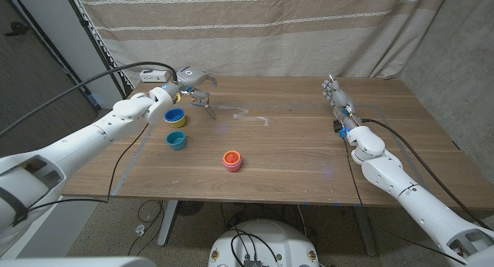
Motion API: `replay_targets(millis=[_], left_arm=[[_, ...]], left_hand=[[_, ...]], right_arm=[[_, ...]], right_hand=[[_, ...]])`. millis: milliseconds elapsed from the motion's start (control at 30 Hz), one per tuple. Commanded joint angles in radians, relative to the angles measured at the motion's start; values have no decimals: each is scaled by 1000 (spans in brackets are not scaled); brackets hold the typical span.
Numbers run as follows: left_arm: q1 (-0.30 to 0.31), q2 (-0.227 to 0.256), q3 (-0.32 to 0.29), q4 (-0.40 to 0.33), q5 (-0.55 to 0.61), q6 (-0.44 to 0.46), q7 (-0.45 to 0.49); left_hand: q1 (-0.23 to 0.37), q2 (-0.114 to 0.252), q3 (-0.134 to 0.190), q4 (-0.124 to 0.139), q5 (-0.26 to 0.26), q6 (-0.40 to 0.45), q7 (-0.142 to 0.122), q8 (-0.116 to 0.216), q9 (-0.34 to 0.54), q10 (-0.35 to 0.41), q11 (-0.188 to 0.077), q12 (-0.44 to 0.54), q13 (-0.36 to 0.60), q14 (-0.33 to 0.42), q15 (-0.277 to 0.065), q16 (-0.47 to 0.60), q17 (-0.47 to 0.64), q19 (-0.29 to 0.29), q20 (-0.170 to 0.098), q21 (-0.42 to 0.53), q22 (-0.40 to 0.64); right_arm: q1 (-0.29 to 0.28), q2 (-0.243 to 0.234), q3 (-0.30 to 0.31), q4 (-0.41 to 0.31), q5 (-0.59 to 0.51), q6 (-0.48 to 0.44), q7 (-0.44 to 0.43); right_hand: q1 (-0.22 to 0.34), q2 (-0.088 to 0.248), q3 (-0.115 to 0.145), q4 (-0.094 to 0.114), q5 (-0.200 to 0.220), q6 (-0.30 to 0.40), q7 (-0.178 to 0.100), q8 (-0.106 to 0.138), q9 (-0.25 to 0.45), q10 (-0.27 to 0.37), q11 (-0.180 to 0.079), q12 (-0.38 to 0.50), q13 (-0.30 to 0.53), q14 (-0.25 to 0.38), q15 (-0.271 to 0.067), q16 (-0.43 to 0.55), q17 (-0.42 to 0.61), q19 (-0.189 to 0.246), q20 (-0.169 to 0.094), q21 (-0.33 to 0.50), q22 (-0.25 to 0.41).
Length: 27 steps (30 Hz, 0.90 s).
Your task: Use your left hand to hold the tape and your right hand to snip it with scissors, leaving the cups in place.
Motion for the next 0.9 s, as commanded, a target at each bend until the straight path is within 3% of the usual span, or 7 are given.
replay_targets(millis=[33, 200, 600, 900], left_arm=[[-16, -5, 25, 38, 16, -1, 26], [-22, -4, 31, 43, 21, 3, 21], [-29, -13, 46, 73, 20, 5, 47], [-49, -30, 66, 119, 12, -14, 58]], left_hand=[[3, -4, -5, 2, 7, 13, -2, 11, 2, 13, 3, 9, 6, 12, -179, 3, 6, -6, -148, 5, 2], [7, -2, -35, 3, 33, 8, -5, 27, 0, 10, 3, 15, 32, 16, -180, -3, 9, -8, -148, 8, 3], [16, 3, -70, 8, 60, -26, -6, 33, -8, -5, 3, 3, 47, 6, -180, -4, 4, -18, -149, 7, 3], [16, 6, -79, 9, 66, -34, -6, 34, -11, -9, 3, -2, 48, 0, -179, -4, 2, -20, -149, 7, 3]], right_arm=[[5, -3, -3, 5, 0, 7, 17], [1, -4, 2, 6, 3, 11, 14], [-5, 0, 1, 6, 3, 13, 9], [-9, 1, 1, -3, -1, 5, -5]], right_hand=[[11, -2, -3, -9, 6, 7, -1, 4, 1, 4, -4, 7, 4, 4, -37, 2, 2, -2, -21, -3, 5], [11, -2, -3, -9, 7, 7, 0, 4, 1, 4, -2, 7, 4, 4, -37, 2, 2, -2, -22, -4, 5], [12, -2, -3, -10, 7, 7, 1, 4, 1, 4, -2, 6, 4, 3, -37, 2, 2, -2, -22, -6, 5], [13, -2, -3, -11, 8, 3, 4, 2, 1, 3, 8, 6, 4, 4, -35, 2, 2, -1, -22, -8, 5]])
